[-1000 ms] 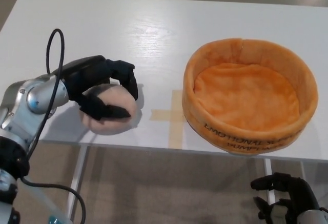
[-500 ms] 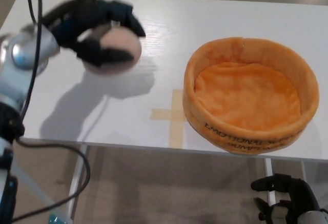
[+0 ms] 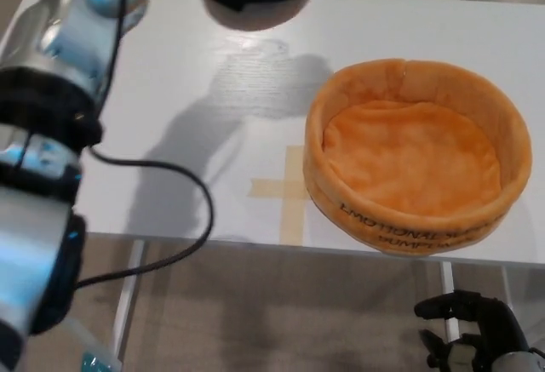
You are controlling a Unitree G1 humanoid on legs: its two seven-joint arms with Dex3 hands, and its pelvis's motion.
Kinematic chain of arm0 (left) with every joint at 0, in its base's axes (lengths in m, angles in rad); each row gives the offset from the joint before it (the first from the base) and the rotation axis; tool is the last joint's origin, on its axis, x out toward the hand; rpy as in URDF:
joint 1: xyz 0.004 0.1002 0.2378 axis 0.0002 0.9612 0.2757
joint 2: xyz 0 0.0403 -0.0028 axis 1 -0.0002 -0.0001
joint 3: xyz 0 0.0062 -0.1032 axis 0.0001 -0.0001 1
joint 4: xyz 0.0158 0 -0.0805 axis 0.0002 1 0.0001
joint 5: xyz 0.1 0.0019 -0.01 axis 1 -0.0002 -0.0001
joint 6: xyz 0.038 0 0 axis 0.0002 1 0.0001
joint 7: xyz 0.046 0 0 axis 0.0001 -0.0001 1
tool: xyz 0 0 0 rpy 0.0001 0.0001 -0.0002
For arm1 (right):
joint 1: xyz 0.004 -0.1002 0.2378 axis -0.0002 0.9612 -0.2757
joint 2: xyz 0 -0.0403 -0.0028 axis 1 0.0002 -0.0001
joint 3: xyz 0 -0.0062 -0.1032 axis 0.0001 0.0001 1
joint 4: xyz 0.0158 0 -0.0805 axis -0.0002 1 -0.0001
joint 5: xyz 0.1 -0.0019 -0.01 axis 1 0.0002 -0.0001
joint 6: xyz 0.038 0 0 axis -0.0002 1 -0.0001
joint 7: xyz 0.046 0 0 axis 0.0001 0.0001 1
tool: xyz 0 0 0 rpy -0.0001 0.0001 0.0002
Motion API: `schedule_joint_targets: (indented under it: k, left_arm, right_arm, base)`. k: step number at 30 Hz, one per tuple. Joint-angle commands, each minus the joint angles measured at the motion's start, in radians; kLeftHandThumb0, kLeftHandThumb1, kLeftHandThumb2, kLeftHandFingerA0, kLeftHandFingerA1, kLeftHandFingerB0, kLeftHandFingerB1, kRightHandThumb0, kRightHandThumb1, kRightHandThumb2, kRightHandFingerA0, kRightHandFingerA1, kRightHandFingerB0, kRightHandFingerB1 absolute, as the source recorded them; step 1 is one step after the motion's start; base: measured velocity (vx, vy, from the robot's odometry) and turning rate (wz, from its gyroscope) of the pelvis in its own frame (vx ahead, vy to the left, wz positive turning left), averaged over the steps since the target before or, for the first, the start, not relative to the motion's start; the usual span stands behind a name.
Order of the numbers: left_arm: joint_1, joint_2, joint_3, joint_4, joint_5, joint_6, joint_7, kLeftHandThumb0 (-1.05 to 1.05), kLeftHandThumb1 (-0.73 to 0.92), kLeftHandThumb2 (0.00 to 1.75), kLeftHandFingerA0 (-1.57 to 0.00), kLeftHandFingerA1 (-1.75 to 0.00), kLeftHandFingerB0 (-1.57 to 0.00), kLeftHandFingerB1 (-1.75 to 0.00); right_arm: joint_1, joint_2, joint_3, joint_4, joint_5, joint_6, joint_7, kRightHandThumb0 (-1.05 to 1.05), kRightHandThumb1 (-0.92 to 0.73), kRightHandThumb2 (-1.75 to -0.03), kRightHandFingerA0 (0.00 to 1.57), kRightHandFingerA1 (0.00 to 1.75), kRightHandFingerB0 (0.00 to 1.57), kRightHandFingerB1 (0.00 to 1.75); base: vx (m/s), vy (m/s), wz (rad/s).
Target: Use the left hand to pick up the pink round toy on the left and place it inside the orange plate on the desk.
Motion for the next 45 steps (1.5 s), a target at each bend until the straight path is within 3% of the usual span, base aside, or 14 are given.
schedule_joint_targets:
  k: [1,7,8,12,15,16,17,18,19,24,25,26,27,45]
  left_arm:
    - [-0.078,-0.095,-0.054,0.043,0.052,0.045,0.070,-0.31,0.74,0.63,-0.89,-1.28,-0.71,-0.53]
    - [-0.111,-0.228,-0.120,0.103,0.089,0.077,0.143,-0.30,0.69,0.64,-0.77,-1.46,-0.76,-0.89]
    - [-0.114,-0.254,-0.133,0.116,0.096,0.088,0.150,-0.30,0.72,0.62,-0.80,-1.21,-0.73,-0.49]
    - [-0.121,-0.302,-0.152,0.146,0.097,0.109,0.165,-0.30,0.72,0.61,-0.87,-1.18,-0.68,-0.45]
    - [-0.122,-0.330,-0.165,0.165,0.101,0.121,0.172,-0.30,0.73,0.61,-0.84,-1.26,-0.81,-0.56]
    - [-0.119,-0.343,-0.171,0.173,0.104,0.129,0.170,-0.28,0.74,0.62,-0.74,-1.51,-0.72,-1.03]
    - [-0.106,-0.365,-0.185,0.190,0.112,0.134,0.175,-0.32,0.74,0.65,-0.74,-1.44,-0.69,-0.52]
    - [-0.097,-0.375,-0.191,0.197,0.115,0.133,0.181,-0.32,0.74,0.65,-0.74,-1.44,-0.69,-0.52]
    - [-0.080,-0.388,-0.199,0.209,0.117,0.129,0.188,-0.28,0.73,0.62,-0.72,-1.62,-0.70,-0.95]
    - [-0.030,-0.404,-0.229,0.239,0.127,0.120,0.183,-0.26,0.71,0.62,-0.73,-1.60,-0.75,-0.93]
    - [-0.016,-0.408,-0.235,0.253,0.123,0.132,0.151,-0.40,0.60,0.58,-0.47,-0.50,-0.36,-0.32]
    - [-0.007,-0.411,-0.237,0.262,0.119,0.141,0.127,-0.40,0.60,0.58,-0.47,-0.50,-0.36,-0.32]
    - [0.003,-0.408,-0.266,0.280,0.136,0.179,0.063,-0.82,0.49,0.84,0.00,-0.05,-0.02,-0.10]
    - [-0.013,-0.384,-0.302,0.261,0.145,0.220,0.062,-1.05,0.66,1.09,0.00,0.00,0.00,-0.02]
  right_arm:
    - [0.023,0.012,0.001,0.004,0.002,0.009,0.004,-0.28,-0.43,-0.84,0.88,0.97,0.71,0.84]
    - [0.030,0.021,0.000,0.004,0.003,0.005,0.002,-0.29,-0.43,-0.84,0.88,0.97,0.71,0.83]
    - [0.029,0.022,0.000,0.005,0.004,0.004,0.004,-0.29,-0.42,-0.84,0.88,0.97,0.70,0.83]
    - [0.026,0.025,-0.001,0.006,0.004,0.006,0.005,-0.29,-0.42,-0.84,0.89,0.98,0.71,0.83]
    - [0.026,0.025,-0.001,0.005,0.004,0.008,0.004,-0.30,-0.42,-0.84,0.90,0.99,0.71,0.83]
    - [0.026,0.026,0.000,0.005,0.002,0.006,0.001,-0.30,-0.42,-0.84,0.89,0.98,0.72,0.84]
    - [0.028,0.028,-0.001,0.004,0.003,0.002,0.001,-0.28,-0.43,-0.84,0.87,0.96,0.72,0.84]
    - [0.029,0.029,-0.002,0.004,0.004,-0.001,0.003,-0.28,-0.43,-0.84,0.87,0.96,0.72,0.84]
    - [0.030,0.029,-0.002,0.005,0.005,-0.004,0.004,-0.28,-0.43,-0.84,0.89,0.97,0.73,0.84]
    - [0.035,0.030,-0.003,0.004,0.004,-0.004,0.000,-0.29,-0.42,-0.84,0.91,0.98,0.74,0.85]
    - [0.034,0.030,-0.002,0.005,0.003,-0.003,-0.001,-0.28,-0.42,-0.84,0.90,0.98,0.73,0.84]
    - [0.034,0.029,-0.002,0.005,0.002,-0.002,-0.003,-0.28,-0.42,-0.84,0.90,0.98,0.73,0.84]
    - [0.031,0.026,0.005,0.006,-0.005,0.000,-0.002,-0.28,-0.43,-0.84,0.90,0.98,0.72,0.83]
    - [0.022,0.034,0.006,0.002,-0.003,0.004,-0.005,-0.28,-0.43,-0.84,0.89,0.96,0.73,0.84]
  base:
    - [0.00,0.000,0.00]
    - [0.00,0.000,0.00]
    - [0.00,0.000,0.00]
    - [0.00,0.000,0.00]
    - [0.00,0.000,0.00]
    - [0.00,0.000,0.00]
    - [0.00,0.000,0.00]
    - [0.00,0.000,0.00]
    - [0.00,0.000,0.00]
    - [0.00,0.000,0.00]
    - [0.00,0.000,0.00]
    - [0.00,0.000,0.00]
    - [0.00,0.000,0.00]
    - [0.00,0.000,0.00]
